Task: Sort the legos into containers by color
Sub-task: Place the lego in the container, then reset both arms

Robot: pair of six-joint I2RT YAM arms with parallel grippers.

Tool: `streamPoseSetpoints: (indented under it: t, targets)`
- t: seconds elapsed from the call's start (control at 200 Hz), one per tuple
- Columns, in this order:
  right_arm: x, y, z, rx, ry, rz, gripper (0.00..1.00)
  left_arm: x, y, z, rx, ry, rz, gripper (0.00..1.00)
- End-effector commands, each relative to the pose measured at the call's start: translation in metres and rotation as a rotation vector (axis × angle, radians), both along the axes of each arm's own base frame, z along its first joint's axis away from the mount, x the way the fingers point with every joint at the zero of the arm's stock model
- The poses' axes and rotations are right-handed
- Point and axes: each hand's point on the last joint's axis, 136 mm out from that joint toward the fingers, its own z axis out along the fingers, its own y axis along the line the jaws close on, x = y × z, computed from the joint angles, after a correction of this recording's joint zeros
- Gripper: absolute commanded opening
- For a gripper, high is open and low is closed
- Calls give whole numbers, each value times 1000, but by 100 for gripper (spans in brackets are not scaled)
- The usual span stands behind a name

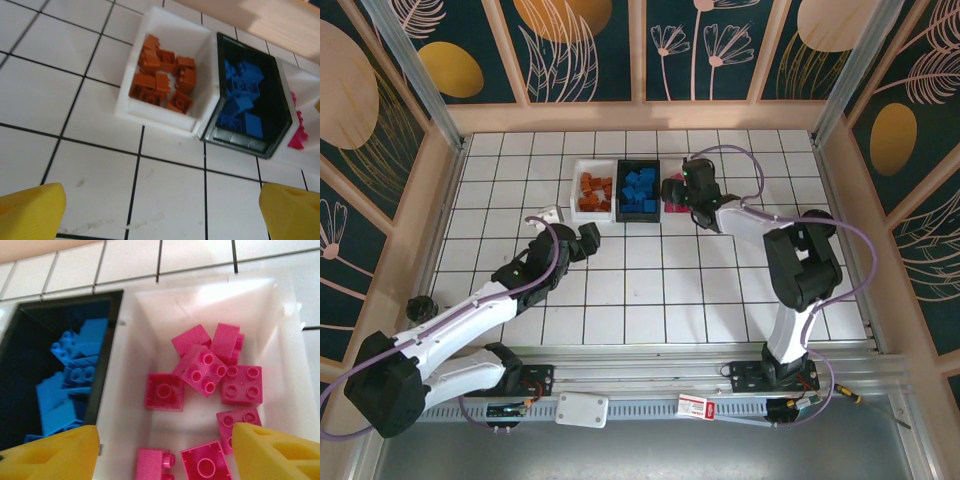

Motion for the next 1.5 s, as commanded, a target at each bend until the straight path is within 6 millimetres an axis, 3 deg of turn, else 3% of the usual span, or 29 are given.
streamPoseSetpoints:
  t: [0.0,0.31,0.42,0.501,0.571,0.606,0.641,0.801,0.931,1.096,1.266,1.361,1.492]
  targets:
    - [-15,-7,60,87,-142,-1,71,13,15,29,12,-75,97,99]
    - [-95,-49,79,155,-249,-28,73,31,31,80,7,-270,163,99]
    - [-113,-65,78,151,-281,-62,76,32,37,103,31,-357,161,99]
    - [-121,-76,74,137,-293,-92,79,39,46,108,94,-398,189,99]
    - [-126,-84,74,135,-323,-117,82,50,55,101,152,-401,209,99]
    - [-128,-89,75,139,-340,-137,87,57,59,95,177,-397,218,99]
    - [-129,-93,78,146,-358,-156,99,64,65,88,199,-384,235,99]
    - [-132,-110,88,143,-406,-237,99,101,97,53,264,-296,285,99]
    - [-131,-121,88,128,-404,-302,99,116,129,26,331,-239,327,99]
    - [-132,-127,86,112,-406,-323,99,108,165,-6,428,-185,394,99]
    - [-132,-128,84,101,-414,-323,99,108,177,0,517,-221,401,99]
    - [-131,-129,83,87,-411,-322,99,110,190,-12,595,-164,413,99]
    - [-131,-129,81,75,-414,-315,99,107,200,-26,487,-178,397,99]
